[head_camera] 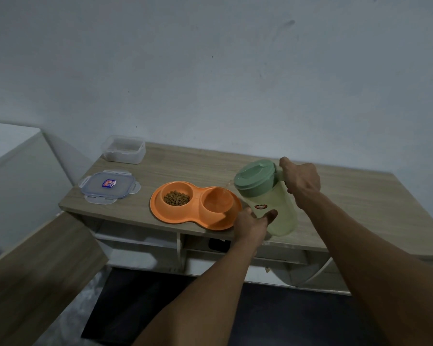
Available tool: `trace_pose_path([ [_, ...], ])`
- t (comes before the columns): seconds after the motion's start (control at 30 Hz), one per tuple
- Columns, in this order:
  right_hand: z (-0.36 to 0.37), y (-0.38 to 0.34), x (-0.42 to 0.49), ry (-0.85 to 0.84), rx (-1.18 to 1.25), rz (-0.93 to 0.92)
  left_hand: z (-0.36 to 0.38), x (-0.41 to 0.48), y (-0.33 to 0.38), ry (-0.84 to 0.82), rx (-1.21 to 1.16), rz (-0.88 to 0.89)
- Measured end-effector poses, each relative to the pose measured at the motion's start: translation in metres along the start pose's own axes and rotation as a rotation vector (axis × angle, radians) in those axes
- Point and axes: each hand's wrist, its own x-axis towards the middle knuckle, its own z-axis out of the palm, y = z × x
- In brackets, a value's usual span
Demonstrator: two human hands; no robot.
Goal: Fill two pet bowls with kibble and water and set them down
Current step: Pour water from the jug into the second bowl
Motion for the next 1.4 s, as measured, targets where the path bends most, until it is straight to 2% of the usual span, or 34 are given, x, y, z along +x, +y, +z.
trace_pose_path([
  [1.4, -0.007, -0.012, -0.006, -0.028, -0.060, -0.045, 0.002, -0.006, 0.010, 0.025, 0.003, 0.011],
])
